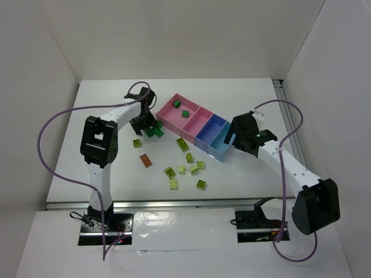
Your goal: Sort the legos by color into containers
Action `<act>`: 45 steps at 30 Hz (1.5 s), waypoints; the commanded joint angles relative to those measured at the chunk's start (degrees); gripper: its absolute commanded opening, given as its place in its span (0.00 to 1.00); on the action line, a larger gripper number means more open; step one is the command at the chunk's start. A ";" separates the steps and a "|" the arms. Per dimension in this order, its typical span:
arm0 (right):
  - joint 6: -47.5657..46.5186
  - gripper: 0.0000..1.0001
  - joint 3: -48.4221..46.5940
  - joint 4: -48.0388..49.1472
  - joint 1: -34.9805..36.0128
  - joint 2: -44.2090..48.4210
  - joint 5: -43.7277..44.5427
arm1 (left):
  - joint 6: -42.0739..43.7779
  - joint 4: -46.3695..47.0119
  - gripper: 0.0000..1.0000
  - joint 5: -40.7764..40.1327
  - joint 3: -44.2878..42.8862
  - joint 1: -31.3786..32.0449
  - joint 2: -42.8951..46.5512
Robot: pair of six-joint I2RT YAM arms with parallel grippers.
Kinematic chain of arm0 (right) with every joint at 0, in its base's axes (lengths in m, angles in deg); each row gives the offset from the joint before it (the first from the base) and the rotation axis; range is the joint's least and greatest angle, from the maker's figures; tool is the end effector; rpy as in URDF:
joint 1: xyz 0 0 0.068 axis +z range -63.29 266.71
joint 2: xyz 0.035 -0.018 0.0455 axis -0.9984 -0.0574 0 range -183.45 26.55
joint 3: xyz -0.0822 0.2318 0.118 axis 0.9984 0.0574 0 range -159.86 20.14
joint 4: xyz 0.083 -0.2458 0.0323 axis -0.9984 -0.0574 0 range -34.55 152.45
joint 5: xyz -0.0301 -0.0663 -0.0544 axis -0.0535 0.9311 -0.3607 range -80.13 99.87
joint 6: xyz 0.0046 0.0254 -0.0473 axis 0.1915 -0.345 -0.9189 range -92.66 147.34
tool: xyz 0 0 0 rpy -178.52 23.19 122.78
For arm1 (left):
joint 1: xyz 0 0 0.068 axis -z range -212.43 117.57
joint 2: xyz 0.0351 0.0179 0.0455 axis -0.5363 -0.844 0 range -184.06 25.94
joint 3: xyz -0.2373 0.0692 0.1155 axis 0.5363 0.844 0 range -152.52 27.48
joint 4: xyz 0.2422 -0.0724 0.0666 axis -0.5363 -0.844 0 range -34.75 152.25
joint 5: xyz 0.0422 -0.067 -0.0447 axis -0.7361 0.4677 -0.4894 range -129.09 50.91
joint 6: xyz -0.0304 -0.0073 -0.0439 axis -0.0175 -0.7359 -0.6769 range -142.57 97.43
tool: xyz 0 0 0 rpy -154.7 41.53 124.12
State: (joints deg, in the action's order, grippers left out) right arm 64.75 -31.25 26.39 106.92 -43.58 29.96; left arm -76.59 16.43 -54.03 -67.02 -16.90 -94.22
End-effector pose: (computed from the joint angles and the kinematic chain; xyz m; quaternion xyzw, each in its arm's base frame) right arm 0.2327 0.0726 0.2522 0.1925 0.9201 -0.0022 0.3410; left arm 0.4206 -0.1074 0.1870 -0.3423 0.9170 0.0143 0.2044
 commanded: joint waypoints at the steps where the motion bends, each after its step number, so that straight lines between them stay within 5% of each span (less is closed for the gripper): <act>1: -0.49 1.00 0.16 0.90 -0.26 -0.18 0.29 | -1.18 -1.54 0.68 0.61 -2.97 -0.24 -1.04; 8: -0.49 1.00 -0.90 0.90 -0.26 -1.77 0.29 | -0.31 -0.93 0.45 0.61 -1.83 -1.29 0.10; 25: -1.55 1.00 -0.37 2.82 -0.26 -2.29 -1.37 | 6.82 0.20 0.28 0.61 -1.83 0.99 10.81; 29: -1.02 1.00 0.24 3.45 -0.26 -2.29 -1.90 | 7.35 1.97 0.31 2.90 -4.81 3.01 11.53; 33: -1.64 1.00 0.24 4.76 -0.26 -2.29 -3.31 | 8.76 1.97 0.32 5.53 -17.51 5.12 2.51; 35: -1.64 1.00 -0.36 4.07 -0.26 -2.90 -3.31 | 9.28 0.48 0.45 5.53 -22.81 6.44 -1.20; 38: -2.16 1.00 -0.99 3.45 -0.26 -2.91 -2.78 | 9.28 -3.64 0.80 6.67 -33.27 6.97 -7.10; 40: -2.16 1.00 -0.99 3.45 0.27 -2.21 -2.78 | 9.28 -4.27 0.88 5.81 -34.70 6.97 -7.11; 45: -0.85 1.00 0.33 4.14 0.27 -0.28 -2.78 | 16.11 -0.68 0.78 1.32 -22.95 6.97 2.35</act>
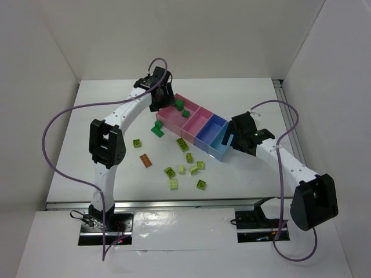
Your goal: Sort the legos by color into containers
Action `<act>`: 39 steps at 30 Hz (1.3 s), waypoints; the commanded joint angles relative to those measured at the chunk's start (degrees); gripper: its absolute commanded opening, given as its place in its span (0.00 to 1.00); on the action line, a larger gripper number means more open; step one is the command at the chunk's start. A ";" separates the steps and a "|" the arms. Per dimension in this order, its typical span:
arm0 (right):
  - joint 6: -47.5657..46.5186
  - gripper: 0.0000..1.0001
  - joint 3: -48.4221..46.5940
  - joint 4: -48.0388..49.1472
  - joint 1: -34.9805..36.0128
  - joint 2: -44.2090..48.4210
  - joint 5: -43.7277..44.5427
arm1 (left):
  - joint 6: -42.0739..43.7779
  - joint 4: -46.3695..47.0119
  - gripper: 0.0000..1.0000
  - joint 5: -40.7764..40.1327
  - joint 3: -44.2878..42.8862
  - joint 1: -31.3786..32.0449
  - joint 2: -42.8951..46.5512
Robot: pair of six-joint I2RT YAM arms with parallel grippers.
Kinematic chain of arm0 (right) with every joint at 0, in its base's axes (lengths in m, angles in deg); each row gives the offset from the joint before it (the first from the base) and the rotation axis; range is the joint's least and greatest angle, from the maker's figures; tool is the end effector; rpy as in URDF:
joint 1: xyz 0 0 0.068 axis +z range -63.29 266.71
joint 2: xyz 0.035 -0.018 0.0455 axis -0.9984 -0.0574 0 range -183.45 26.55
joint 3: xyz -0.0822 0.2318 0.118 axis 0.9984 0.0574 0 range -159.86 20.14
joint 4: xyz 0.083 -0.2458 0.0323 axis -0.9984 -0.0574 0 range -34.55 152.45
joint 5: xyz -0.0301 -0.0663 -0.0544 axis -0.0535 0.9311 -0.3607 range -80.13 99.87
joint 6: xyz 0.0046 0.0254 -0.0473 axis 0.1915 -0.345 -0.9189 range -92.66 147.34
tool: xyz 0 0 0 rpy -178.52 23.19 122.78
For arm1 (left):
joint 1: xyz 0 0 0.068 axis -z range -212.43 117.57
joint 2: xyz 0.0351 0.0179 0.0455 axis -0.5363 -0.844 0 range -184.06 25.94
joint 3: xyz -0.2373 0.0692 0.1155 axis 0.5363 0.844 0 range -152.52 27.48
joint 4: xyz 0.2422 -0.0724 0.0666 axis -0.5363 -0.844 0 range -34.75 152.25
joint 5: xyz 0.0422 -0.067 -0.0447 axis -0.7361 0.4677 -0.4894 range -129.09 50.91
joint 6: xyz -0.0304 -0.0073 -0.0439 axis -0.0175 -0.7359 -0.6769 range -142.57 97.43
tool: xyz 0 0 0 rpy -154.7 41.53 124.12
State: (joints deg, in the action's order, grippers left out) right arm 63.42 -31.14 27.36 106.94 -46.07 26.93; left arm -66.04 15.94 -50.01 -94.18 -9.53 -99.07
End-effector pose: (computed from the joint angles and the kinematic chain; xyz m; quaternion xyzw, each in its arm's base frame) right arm 0.2390 0.0770 0.2422 0.1730 0.9319 0.0095 0.3188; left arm 0.4541 -0.1846 0.2923 -0.1991 0.9135 -0.1132 0.3363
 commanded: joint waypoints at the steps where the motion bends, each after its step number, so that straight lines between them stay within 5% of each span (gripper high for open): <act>1: 1.01 1.00 0.83 3.19 0.25 3.52 0.26 | 8.37 1.64 0.78 -3.31 9.29 -0.40 8.54; 7: 1.01 1.00 1.54 5.65 0.25 6.17 0.78 | 25.34 15.79 0.89 -0.25 36.01 -0.40 21.63; 9: 1.01 1.00 1.54 5.65 0.25 4.86 0.78 | 27.37 18.35 0.99 1.69 38.25 -1.71 23.32; 15: 1.72 1.00 0.57 4.68 1.30 5.20 1.48 | 32.19 17.20 0.99 6.51 33.00 -5.05 13.06; 22: 1.19 1.00 1.19 3.37 1.30 8.46 3.85 | 37.40 16.33 0.89 11.01 28.41 -5.58 6.72; 39: 1.19 1.00 -0.39 4.24 1.30 3.71 1.49 | 36.26 22.29 0.59 5.29 29.28 -5.58 4.51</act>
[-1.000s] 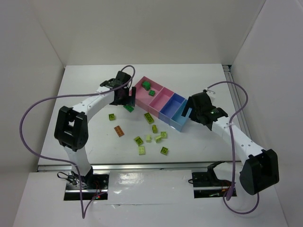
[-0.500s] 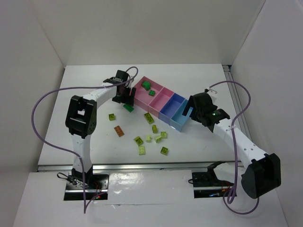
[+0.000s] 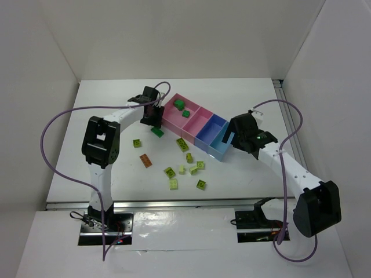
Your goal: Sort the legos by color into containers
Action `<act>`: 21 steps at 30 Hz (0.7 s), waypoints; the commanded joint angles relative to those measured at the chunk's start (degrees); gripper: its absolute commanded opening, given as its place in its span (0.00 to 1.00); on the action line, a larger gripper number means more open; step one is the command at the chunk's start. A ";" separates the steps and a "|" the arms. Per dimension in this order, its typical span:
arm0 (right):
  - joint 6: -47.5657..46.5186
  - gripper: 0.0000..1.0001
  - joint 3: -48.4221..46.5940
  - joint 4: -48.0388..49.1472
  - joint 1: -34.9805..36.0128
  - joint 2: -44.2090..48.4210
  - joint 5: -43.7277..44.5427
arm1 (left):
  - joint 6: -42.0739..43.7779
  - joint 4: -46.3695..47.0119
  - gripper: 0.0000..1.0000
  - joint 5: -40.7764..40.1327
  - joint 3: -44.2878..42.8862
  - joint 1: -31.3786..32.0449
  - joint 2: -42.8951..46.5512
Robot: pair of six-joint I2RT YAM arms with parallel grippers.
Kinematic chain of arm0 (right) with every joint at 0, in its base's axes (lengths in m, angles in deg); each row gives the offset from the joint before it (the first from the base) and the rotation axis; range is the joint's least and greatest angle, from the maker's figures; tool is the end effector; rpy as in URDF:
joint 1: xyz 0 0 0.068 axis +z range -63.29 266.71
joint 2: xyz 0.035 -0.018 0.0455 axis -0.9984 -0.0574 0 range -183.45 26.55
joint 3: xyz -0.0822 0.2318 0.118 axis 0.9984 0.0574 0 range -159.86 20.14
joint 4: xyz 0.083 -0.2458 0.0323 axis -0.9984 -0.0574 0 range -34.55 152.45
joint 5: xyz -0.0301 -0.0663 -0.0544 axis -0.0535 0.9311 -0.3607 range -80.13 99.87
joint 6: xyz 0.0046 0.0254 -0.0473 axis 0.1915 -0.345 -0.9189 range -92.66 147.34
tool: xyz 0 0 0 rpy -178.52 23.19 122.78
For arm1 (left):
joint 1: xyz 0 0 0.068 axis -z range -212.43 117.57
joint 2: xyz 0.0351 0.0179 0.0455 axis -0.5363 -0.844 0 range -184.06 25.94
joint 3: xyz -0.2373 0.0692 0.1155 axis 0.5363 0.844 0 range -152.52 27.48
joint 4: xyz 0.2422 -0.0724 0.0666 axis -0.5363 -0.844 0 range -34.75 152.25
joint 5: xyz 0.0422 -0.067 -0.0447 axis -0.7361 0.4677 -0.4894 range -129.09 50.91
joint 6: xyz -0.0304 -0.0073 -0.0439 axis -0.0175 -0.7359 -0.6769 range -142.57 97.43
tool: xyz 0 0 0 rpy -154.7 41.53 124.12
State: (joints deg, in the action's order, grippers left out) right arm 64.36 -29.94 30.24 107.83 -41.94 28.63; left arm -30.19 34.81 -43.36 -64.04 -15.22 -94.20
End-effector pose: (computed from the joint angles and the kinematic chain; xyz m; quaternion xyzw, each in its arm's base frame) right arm 0.2307 0.0769 0.2555 0.1829 0.9124 0.0274 0.3651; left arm 0.4379 -0.1329 0.1864 0.0691 0.9533 -0.0279 0.2926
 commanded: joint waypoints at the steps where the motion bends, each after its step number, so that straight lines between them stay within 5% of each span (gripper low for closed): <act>1: 0.25 1.00 -1.59 1.36 0.41 -0.42 -0.22 | 0.41 4.14 0.59 -1.35 -0.85 0.10 -0.36; 7: 0.87 1.00 -2.12 1.36 0.41 -1.47 -2.33 | 0.41 4.68 0.64 1.64 -2.25 0.10 -1.94; 13: 0.87 1.00 -2.74 -1.10 2.25 -1.47 1.27 | 0.41 4.68 0.50 1.64 -3.31 0.10 -3.09; 16: 0.87 1.00 -2.74 -2.51 2.25 -1.47 1.98 | -0.11 4.68 0.32 1.64 -3.31 0.10 -2.56; 21: 1.39 1.00 -2.74 -1.46 2.78 -1.47 1.98 | -0.12 2.93 0.20 -0.64 -2.26 0.10 2.70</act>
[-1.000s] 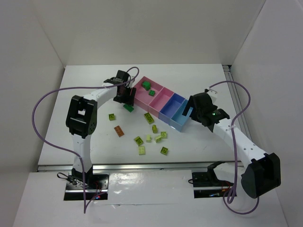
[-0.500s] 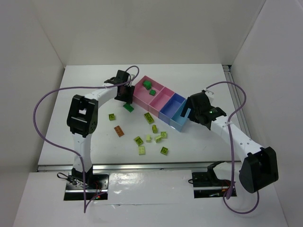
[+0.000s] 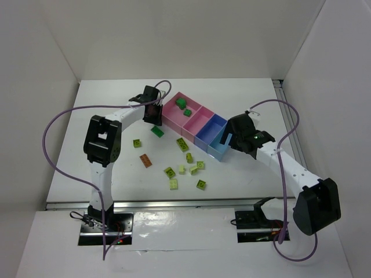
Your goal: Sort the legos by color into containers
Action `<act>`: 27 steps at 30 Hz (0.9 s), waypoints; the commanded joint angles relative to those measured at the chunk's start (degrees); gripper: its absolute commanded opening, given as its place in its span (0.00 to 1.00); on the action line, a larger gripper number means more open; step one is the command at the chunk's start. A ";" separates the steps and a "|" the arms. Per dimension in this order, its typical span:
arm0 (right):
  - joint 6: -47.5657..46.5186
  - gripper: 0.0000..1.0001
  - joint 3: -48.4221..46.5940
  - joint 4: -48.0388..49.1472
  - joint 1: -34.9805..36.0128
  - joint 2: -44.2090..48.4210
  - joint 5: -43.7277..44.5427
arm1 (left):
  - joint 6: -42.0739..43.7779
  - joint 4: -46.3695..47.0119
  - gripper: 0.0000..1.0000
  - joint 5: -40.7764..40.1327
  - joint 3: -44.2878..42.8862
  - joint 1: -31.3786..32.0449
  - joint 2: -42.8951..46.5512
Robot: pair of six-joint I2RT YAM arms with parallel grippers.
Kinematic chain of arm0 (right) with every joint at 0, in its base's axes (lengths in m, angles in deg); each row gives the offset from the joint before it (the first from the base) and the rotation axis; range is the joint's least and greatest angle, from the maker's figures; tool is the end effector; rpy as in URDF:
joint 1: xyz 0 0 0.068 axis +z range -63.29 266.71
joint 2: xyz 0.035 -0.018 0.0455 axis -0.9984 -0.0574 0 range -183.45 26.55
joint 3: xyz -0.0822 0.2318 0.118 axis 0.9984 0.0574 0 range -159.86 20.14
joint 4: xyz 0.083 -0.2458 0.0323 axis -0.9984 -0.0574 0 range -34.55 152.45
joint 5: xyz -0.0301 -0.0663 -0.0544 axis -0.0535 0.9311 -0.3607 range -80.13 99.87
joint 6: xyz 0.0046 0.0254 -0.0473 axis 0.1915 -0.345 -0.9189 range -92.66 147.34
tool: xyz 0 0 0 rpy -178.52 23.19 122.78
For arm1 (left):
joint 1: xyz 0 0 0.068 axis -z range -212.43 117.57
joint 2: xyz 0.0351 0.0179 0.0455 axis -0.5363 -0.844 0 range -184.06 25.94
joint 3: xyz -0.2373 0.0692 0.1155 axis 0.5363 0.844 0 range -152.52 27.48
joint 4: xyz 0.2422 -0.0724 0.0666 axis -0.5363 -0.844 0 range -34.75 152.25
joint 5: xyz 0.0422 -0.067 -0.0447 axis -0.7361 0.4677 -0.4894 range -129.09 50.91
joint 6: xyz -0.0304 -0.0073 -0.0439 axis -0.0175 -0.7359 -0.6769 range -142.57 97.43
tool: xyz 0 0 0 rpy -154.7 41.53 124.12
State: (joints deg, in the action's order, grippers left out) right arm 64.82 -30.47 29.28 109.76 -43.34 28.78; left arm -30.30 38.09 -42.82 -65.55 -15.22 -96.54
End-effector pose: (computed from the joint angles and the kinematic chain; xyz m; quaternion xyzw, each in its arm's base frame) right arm 0.2308 0.0857 0.2518 0.1698 0.9199 0.0257 0.3526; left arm 0.4493 -0.1368 0.1799 0.0684 0.9470 -0.0372 0.3115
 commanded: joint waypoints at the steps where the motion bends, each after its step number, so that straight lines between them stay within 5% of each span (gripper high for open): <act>1: 0.93 1.00 -2.21 -0.49 0.86 -0.07 1.83 | -0.01 -0.36 0.20 -1.20 -0.75 -0.42 6.36; 8: 1.46 1.00 -2.21 0.03 1.47 -1.12 1.83 | -2.03 -1.58 0.20 4.17 -2.05 0.71 13.14; 12: 1.46 1.00 -2.73 0.03 1.47 -2.18 1.83 | -4.57 -6.05 0.23 1.98 -15.97 4.58 6.31; 15: 1.46 1.00 -3.36 0.03 2.00 -2.80 1.83 | -6.51 -13.44 0.39 -3.03 -26.90 6.43 -3.19; 18: 1.46 1.00 -3.36 -1.10 2.52 -1.49 2.53 | -8.18 -17.83 0.81 -6.46 -36.68 7.22 -8.30; 20: 0.85 1.00 -3.36 -1.11 2.53 -0.70 3.06 | -9.93 -18.46 0.94 -9.79 -37.57 7.22 -8.31; 27: -1.08 1.00 -0.81 -1.64 2.53 0.63 6.31 | -27.28 -19.68 0.82 -21.13 -19.31 7.22 8.46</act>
State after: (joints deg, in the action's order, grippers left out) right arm 64.90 -31.23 28.54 111.77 -44.54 32.30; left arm -45.51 21.23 -56.00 -88.35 -7.48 -97.48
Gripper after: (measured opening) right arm 0.999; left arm 0.817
